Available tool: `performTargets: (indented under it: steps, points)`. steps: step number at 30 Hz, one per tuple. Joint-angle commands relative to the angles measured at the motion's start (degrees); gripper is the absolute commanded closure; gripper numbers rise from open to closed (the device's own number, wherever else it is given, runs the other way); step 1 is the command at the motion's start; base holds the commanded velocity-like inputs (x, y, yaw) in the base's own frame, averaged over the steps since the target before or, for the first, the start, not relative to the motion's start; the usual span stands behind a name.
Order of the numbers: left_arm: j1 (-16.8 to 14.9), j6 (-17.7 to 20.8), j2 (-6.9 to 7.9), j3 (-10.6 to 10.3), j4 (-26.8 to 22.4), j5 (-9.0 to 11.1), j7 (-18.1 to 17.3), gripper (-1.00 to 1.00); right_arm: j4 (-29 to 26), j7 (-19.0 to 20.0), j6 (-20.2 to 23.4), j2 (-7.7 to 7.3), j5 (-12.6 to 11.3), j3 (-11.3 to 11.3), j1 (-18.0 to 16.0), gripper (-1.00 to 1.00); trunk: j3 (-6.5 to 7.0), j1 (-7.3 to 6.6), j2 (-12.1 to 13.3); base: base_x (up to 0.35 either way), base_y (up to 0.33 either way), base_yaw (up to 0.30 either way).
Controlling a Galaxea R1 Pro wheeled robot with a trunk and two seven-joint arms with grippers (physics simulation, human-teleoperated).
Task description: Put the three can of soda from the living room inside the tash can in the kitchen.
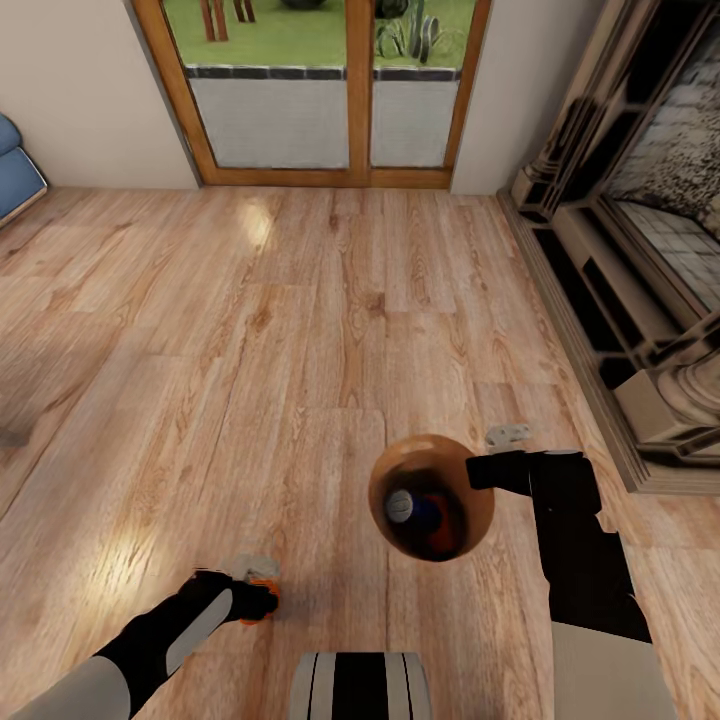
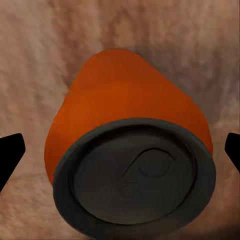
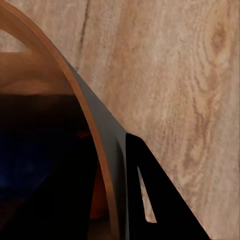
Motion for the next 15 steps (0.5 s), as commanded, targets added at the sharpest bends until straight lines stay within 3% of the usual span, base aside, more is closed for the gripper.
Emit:
performTargets:
  steps: [1,3,5,15]
  points:
    - [0.0,-0.2,-0.23,0.0,0.3,-0.6,0.0,-1.00,0.0,0.0,0.3,0.00,-0.7,0.0,0.0,1.00,0.00,-0.01,0.0,0.000,0.000,0.000]
    - [0.0,-0.9,-0.84,0.1,1.2,-2.2,-0.1,-1.00,0.0,0.0,0.3,0.00,-0.7,0.0,0.0,1.00,0.00,-0.01,0.0,0.000,0.000,0.000]
    - [0.0,-1.1,-1.00,0.1,1.4,-2.6,-0.1,-1.00,0.0,0.0,0.3,0.00,-0.7,0.0,0.0,1.00,0.00,-0.01,0.0,0.000,0.000,0.000]
    - [0.0,-1.3,-1.05,0.1,1.5,-2.8,-0.1,-1.00,0.0,0.0,0.3,0.04,-0.7,0.0,0.0,1.00,0.00,-0.01,0.0,0.000,0.000,0.000]
